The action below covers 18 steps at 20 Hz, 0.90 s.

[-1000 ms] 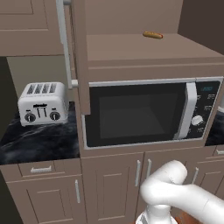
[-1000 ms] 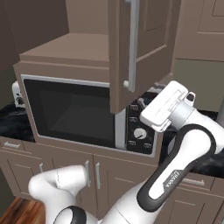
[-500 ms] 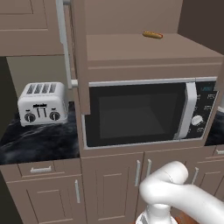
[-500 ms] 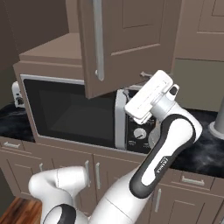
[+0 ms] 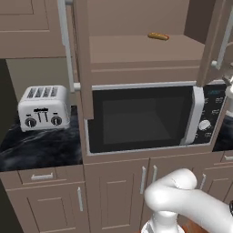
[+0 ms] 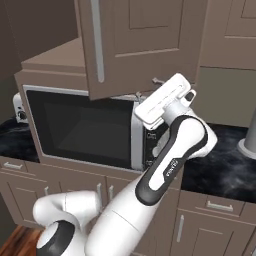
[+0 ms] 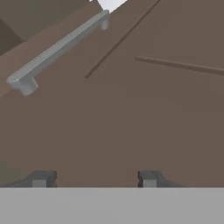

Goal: Pick the avocado and bread from the counter and place them on the plate. Then pick the jam from the cabinet and place it next to the plate. Lastly close the cabinet door.

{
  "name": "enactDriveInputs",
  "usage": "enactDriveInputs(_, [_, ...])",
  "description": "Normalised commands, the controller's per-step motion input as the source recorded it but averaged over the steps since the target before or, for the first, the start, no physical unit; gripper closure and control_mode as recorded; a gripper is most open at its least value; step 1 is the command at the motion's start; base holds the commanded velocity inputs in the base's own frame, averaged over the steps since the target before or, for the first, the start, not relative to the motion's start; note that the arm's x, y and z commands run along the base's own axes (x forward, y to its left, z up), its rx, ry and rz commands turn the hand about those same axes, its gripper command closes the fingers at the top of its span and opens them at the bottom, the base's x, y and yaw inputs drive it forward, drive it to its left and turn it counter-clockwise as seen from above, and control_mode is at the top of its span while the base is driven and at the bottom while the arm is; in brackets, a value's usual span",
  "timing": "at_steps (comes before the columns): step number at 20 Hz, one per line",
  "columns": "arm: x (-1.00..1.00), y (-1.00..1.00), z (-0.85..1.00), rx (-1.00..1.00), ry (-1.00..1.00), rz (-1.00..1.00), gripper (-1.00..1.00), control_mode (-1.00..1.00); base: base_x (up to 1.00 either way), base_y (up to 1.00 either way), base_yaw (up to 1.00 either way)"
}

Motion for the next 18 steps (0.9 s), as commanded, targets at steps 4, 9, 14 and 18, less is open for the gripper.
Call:
enactDriveInputs(4, [0.67, 0.49, 0.19, -0.01, 0.17, -0.11, -1.00, -1.00, 0.00, 0.00, 0.00])
enactDriveInputs(9, [0.74, 0.59, 0.04, -0.03, 0.22, -0.12, -1.00, -1.00, 0.00, 0.00, 0.00])
enactDriveInputs(14, [0.83, 0.74, 0.00, -0.05, 0.24, -0.16, -1.00, -1.00, 0.00, 0.00, 0.00])
enactDriveInputs(18, [0.69, 0.66, 0.00, -0.05, 0.17, -0.25, -1.00, -1.00, 0.00, 0.00, 0.00])
